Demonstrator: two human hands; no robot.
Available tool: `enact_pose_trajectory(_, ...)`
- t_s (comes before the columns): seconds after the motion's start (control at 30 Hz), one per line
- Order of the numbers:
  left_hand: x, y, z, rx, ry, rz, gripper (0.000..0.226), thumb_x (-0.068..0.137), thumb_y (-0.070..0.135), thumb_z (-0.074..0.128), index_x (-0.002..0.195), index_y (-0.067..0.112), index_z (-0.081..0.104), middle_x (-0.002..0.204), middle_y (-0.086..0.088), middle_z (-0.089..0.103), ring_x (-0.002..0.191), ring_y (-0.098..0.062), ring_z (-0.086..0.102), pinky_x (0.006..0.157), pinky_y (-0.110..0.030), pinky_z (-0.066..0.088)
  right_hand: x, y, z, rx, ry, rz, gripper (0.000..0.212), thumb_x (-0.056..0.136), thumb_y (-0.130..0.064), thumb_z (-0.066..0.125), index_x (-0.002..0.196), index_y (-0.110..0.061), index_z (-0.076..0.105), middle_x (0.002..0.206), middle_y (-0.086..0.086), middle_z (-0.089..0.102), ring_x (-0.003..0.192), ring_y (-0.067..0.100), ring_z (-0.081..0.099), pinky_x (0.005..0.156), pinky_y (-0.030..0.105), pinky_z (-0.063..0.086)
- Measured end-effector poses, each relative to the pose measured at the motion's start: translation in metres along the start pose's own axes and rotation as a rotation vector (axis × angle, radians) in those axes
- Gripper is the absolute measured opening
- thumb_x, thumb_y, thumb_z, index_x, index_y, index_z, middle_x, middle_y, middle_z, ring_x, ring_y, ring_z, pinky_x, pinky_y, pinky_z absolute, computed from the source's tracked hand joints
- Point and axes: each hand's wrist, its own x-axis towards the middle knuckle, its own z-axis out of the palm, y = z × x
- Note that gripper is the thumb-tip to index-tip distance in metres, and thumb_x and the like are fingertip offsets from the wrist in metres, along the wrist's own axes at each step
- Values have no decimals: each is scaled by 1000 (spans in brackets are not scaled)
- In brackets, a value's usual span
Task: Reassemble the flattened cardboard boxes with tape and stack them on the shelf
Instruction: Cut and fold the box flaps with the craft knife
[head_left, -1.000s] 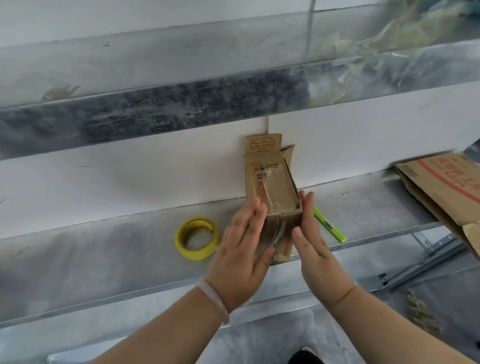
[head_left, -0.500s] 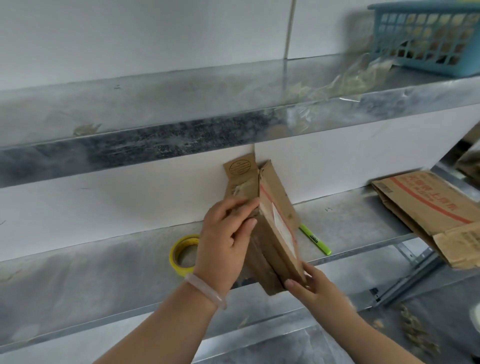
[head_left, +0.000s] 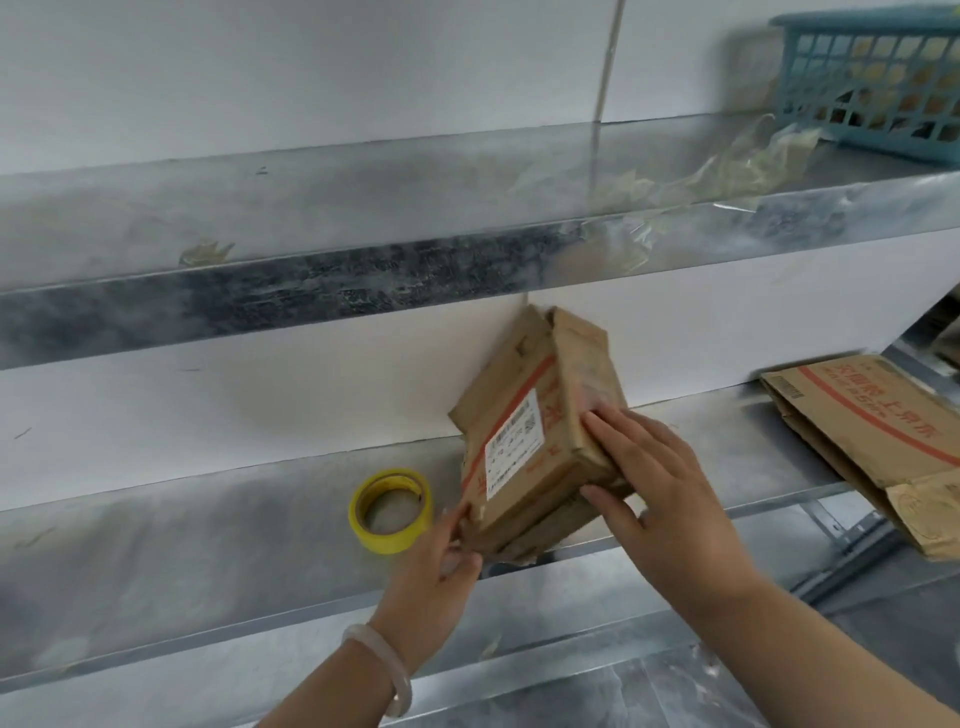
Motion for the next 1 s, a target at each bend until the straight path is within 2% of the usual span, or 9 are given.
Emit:
enact_pose_trajectory(0.13,3,-27,-23,282,93,-117,41,89,30,55,129,37,48,126,19,55,120,-3,51,104,-33,43,23,7,18,-202,-151,-231,57,85,-27,69,140,-21,52,144,-4,51,136,17,43,109,35,39)
enact_pose_trajectory(0.27,9,-36,-43,568,261,-35,36,87,28,61,123,23,63,121,7,58,111,-14,54,96,-29,43,32,-3,29,-277,-226,-262,60,89,-36,61,146,-25,44,149,-3,45,139,19,40,108,39,42)
enact_pose_trajectory(0.4,18,-43,-56,951,293,64,36,67,38,72,102,28,73,101,5,70,97,-26,66,86,-46,52,28,-18,32,-327,-325,-280,68,89,-49,54,151,-32,30,155,-2,37,143,21,34,116,45,30)
enact_pose_trajectory(0.57,21,-50,-71,1198,222,74,39,52,30,90,86,38,73,78,16,69,88,-18,67,101,-51,37,32,-23,32,-359,-371,-239,66,90,-56,44,150,-30,32,155,-2,36,145,20,30,117,51,27)
enact_pose_trajectory(0.63,21,-51,-77,1157,224,114,33,60,27,85,89,37,72,82,14,69,85,-18,67,104,-45,30,33,-27,30,-358,-377,-220,68,89,-60,42,149,-29,33,155,-3,37,145,19,30,117,51,28)
enact_pose_trajectory(0.77,12,-24,-86,815,290,163,37,84,39,46,109,27,70,99,5,67,87,-18,64,91,-36,49,35,-43,28,-273,-279,-229,61,93,-54,43,147,-26,39,150,-6,43,143,13,32,121,40,20)
enact_pose_trajectory(0.87,4,18,-92,536,363,233,41,87,41,44,115,23,68,100,11,60,93,-2,55,81,-6,39,48,-59,32,-217,-265,-262,50,96,-44,41,139,-21,52,139,-6,56,140,15,39,119,41,25)
enact_pose_trajectory(0.93,-2,45,-92,482,391,335,37,90,38,46,118,25,67,101,14,59,98,1,54,81,-4,37,59,-73,33,-173,-311,-218,53,96,-47,39,141,-23,50,140,-7,55,140,13,38,117,43,31)
enact_pose_trajectory(1.0,-8,65,-90,448,396,403,35,91,36,47,119,25,66,102,15,58,98,1,54,81,-4,37,68,-87,32,-80,-355,-126,57,94,-55,41,145,-30,43,145,-13,47,139,7,35,117,31,28)
